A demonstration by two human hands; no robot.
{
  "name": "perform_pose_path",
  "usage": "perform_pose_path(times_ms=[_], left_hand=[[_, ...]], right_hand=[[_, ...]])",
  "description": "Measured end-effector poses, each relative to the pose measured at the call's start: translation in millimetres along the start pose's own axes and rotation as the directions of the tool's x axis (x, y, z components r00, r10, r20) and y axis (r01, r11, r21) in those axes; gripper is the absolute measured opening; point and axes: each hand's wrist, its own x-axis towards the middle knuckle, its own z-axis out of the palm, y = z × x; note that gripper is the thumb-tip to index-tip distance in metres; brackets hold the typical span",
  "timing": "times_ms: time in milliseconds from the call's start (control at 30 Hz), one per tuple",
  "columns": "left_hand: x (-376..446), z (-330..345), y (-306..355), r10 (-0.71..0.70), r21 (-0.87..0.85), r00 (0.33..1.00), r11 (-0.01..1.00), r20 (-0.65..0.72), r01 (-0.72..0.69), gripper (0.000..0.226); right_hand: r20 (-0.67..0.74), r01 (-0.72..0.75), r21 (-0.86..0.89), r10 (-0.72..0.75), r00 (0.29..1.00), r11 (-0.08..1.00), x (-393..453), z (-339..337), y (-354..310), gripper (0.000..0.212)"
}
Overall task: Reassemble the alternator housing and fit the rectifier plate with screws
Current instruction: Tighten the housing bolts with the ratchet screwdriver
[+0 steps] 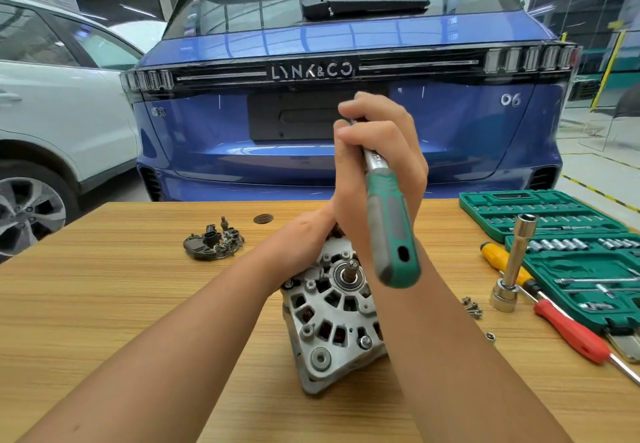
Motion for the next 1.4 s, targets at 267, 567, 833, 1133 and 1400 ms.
perform_pose_path(times_ms=[267,567,833,1133,1400], left_hand=[[0.2,-0.5,-5.4,-0.038,0.006,0.999,0.999,0.009,0.038,0.040],[-15.8,-5.7,8.6,-0.024,-0.126,0.992,0.991,0.123,0.040,0.044],[-13.4,-5.2,-2.2,-0.035,-0.175,0.988,0.983,0.148,0.061,0.024],[-15.8,-2.6,-3.1,-0.005,-0.221,0.992,0.975,0.127,0.033,0.032],[-12.5,-3.0,-6.0,-0.002,-0.221,0.991,0.975,0.133,0.031,0.029]], right_hand=[[0.417,0.107,-0.178,-0.023,0.908,0.978,23.6,-25.3,-14.7,0.020],[0.993,0.743,0.102,-0.116,-0.033,0.662,134.1,-47.9,-29.5,0.046],[0.909,0.866,0.051,0.336,-0.247,0.497,155.2,-12.7,-49.7,0.053],[0.277,-0.225,-0.938,0.961,-0.023,0.265,139.3,15.8,-26.3,0.026],[0.374,-0.988,-0.150,0.923,-0.094,-0.039,101.9,-3.7,-34.5,0.014]])
